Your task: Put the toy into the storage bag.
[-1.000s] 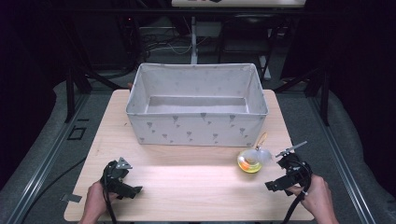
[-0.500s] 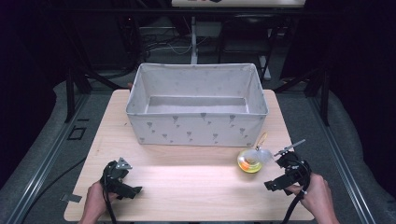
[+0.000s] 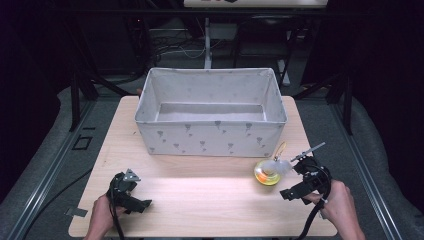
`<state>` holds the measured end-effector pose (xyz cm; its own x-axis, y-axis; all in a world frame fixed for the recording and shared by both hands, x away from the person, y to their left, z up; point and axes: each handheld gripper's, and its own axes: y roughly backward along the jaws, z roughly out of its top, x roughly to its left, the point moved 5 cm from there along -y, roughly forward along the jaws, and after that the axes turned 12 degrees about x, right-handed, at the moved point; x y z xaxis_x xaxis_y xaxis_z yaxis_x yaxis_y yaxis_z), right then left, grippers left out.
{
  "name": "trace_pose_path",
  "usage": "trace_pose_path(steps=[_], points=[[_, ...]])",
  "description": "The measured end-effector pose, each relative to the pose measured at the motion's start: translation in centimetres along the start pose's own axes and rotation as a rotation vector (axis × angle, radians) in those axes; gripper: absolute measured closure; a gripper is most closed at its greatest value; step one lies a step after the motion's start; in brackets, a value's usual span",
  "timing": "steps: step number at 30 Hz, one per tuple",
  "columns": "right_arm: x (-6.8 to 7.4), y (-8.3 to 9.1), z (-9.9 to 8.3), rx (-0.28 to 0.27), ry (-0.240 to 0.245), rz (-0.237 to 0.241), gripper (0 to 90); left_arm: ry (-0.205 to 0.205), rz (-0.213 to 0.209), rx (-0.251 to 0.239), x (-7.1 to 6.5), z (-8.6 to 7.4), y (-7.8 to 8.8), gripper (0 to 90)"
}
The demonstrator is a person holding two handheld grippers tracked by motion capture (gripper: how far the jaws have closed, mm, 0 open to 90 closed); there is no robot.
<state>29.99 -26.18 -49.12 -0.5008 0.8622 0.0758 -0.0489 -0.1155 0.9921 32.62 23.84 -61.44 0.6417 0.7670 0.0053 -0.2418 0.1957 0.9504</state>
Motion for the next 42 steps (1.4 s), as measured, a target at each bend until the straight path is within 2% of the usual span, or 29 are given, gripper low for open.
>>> trace_pose_path(steps=[4,7,9,16,20,21,25,31,33,36,37,39,42], points=[[0.4,0.8,0.5,-0.021,-0.001,0.022,0.0,0.0,0.001,-0.002,-0.1,0.0,0.0,0.2],[0.3,1.5,0.8,-0.009,0.014,0.005,0.0,0.0,0.003,-0.001,-0.1,0.0,0.0,0.3],[0.4,1.7,0.9,-0.015,0.005,0.005,0.0,0.0,0.002,-0.002,-0.1,0.0,0.0,0.3],[0.5,3.6,2.0,-0.013,0.025,0.01,0.0,0.001,0.002,-0.001,-0.1,0.0,0.0,0.3],[0.9,4.6,3.2,-0.024,0.038,0.019,0.0,0.0,0.003,-0.002,-0.1,0.0,0.1,0.3],[0.8,4.9,3.4,-0.016,0.043,0.002,0.0,0.0,0.003,-0.002,-0.1,0.0,0.1,0.3],[0.9,5.4,4.2,-0.027,0.049,0.002,0.0,0.0,0.002,-0.001,0.0,0.0,0.1,0.2],[0.6,6.8,5.7,-0.053,0.039,0.004,0.0,-0.001,0.002,-0.002,-0.1,0.0,0.1,0.2],[0.8,7.1,6.3,-0.064,0.032,0.019,1.7,-0.001,0.002,-0.001,-0.1,0.0,0.0,0.3],[0.7,7.7,7.0,-0.061,0.048,0.002,6.7,-0.006,-0.002,0.001,-0.1,0.0,0.0,0.3],[0.9,7.9,7.3,-0.063,0.039,0.003,7.7,-0.008,-0.001,0.001,-0.1,0.0,0.0,0.3],[0.9,8.4,8.2,-0.078,0.046,-0.004,14.8,-0.004,-0.001,-0.001,-0.1,0.0,0.1,0.3],[0.9,8.6,8.8,-0.081,0.048,-0.008,17.1,-0.002,0.002,-0.001,0.0,0.0,0.1,0.3]])
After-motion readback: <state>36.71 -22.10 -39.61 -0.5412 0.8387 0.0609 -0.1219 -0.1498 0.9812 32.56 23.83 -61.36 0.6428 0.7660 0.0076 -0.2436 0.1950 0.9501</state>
